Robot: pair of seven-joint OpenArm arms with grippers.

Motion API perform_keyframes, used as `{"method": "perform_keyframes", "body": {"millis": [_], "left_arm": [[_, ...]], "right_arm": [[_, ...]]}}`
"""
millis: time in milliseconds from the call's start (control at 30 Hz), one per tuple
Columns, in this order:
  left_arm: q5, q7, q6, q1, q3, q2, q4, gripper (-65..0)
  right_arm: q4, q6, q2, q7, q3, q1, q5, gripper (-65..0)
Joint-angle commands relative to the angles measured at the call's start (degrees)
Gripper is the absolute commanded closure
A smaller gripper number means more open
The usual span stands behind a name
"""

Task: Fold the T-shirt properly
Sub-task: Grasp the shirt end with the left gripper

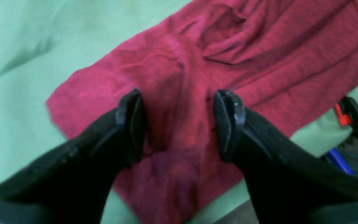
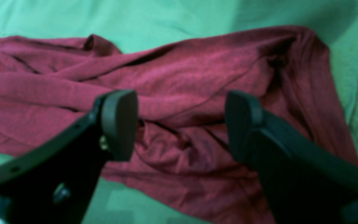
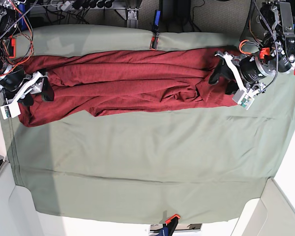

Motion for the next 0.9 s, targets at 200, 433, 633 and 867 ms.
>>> {"method": "perform_keyframes", "body": {"millis": [200, 433, 633, 867], "left_arm": [[-12.7, 1.4, -2.0, 0.6, -12.9, -1.4, 0.7, -36.3], [-11.8, -0.7, -1.9, 0.9, -14.3, -1.5, -10.3, -36.3], [-17.4, 0.1, -3.1, -4.7, -14.3, -2.1, -27.8, -36.3], [-33.2, 11.4, -3.1, -9.7, -14.3, -2.8, -40.4, -36.3]], "right_arm": [[1.1, 0.0, 0.8, 1.8, 0.3, 0.6, 0.0, -43.3], [1.1, 0.0, 0.8, 2.0, 0.3, 0.6, 0.2, -43.3], [1.1, 0.0, 0.8, 1.9, 0.3, 0.6, 0.2, -43.3], [1.1, 0.0, 0.8, 1.8, 0.3, 0.5, 0.2, -43.3]]}}
